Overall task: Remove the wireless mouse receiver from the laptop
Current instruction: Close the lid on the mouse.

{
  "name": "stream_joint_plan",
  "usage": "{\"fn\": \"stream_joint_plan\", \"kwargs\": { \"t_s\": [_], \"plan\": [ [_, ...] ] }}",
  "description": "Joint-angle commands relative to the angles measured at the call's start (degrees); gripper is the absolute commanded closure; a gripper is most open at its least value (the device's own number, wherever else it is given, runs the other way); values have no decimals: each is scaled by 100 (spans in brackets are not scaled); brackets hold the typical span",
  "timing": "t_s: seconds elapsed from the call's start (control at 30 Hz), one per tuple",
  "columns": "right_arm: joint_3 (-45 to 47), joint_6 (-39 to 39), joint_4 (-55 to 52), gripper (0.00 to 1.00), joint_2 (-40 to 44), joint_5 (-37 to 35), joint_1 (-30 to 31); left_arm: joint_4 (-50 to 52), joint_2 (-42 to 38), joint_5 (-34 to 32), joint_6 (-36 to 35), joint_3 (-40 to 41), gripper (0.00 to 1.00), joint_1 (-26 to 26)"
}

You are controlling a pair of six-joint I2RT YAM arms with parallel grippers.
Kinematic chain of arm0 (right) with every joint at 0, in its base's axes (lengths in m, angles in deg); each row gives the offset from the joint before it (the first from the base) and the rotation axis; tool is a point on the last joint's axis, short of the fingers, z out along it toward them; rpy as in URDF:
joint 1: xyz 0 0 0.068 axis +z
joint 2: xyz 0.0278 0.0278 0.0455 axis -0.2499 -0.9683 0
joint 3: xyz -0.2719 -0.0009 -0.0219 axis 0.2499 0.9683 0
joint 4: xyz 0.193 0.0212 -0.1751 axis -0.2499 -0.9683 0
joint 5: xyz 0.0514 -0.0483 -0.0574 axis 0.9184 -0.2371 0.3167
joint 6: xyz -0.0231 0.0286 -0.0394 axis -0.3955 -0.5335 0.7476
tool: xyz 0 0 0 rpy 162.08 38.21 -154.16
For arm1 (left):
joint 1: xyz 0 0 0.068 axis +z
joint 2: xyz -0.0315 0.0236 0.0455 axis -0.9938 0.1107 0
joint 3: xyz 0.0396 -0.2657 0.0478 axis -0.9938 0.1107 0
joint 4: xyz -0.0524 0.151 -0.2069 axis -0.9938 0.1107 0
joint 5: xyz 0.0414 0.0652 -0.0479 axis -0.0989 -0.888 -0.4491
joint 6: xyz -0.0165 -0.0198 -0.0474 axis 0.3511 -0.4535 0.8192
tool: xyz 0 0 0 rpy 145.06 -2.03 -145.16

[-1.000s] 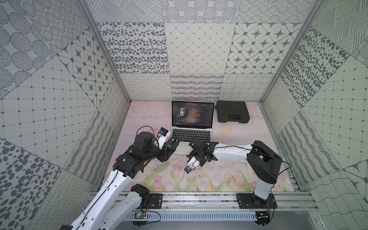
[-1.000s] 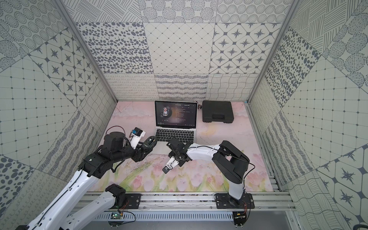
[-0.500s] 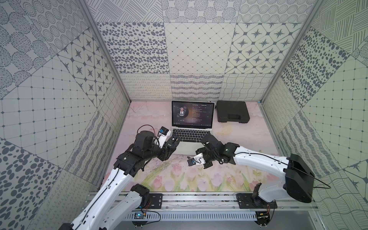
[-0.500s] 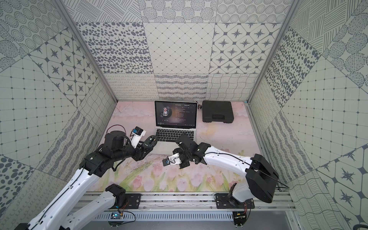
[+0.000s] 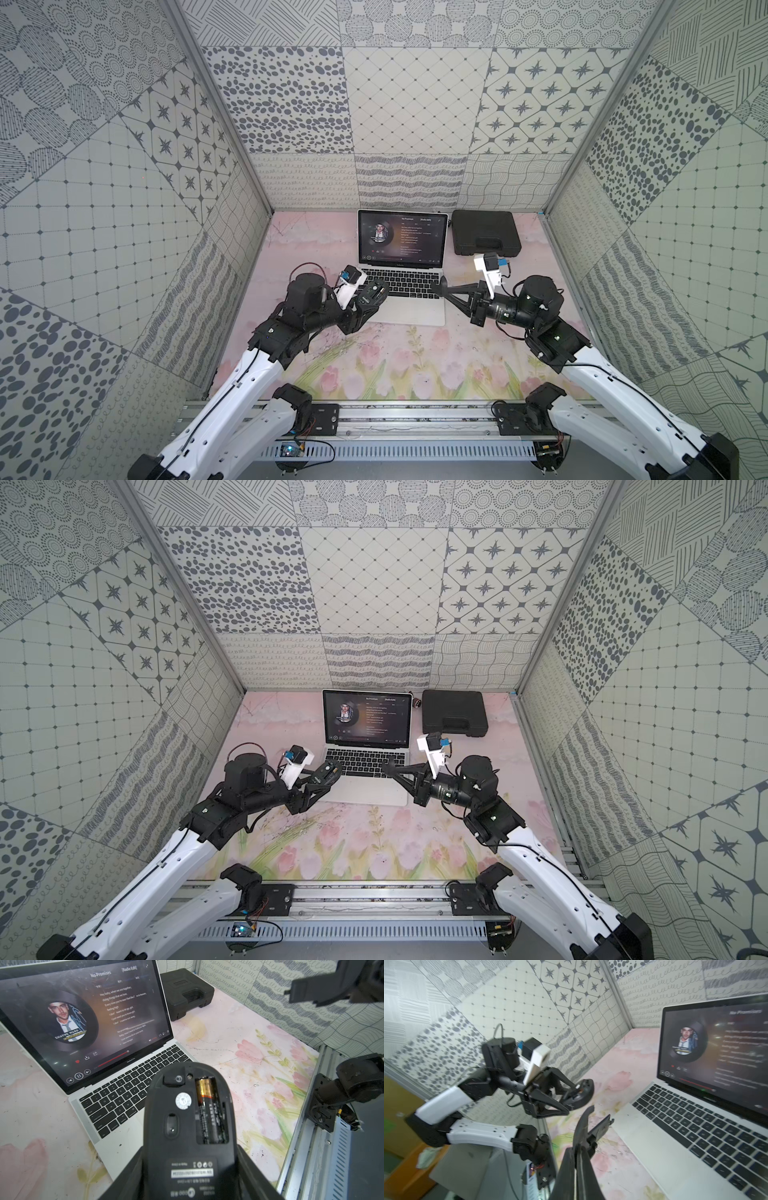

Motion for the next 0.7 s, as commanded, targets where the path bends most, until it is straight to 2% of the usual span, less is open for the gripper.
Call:
{"fn": "stream_joint_plan", "kwargs": {
  "t_s": [0.0, 0.1, 0.2, 0.33, 0.67],
  "plan": [
    [-353, -2029, 926, 100, -689, 1207, -16, -1363, 104, 1173, -491, 114, 100, -27],
    [-311, -3097, 2125, 100, -1189, 1600, 8, -1530, 112, 1472, -957, 156, 100, -135],
    [-435, -3418, 2361, 100, -1504, 1831, 103, -1379, 164, 1566, -1458, 111, 100, -354],
    [-528, -3531, 2343, 100, -1773, 2063, 198, -942, 286, 1595, -2141, -19, 100, -611],
    [-504, -3658, 2447, 100, -1909, 2061, 359, -1063, 72, 1497, -2234, 146, 100, -701]
  ]
}}
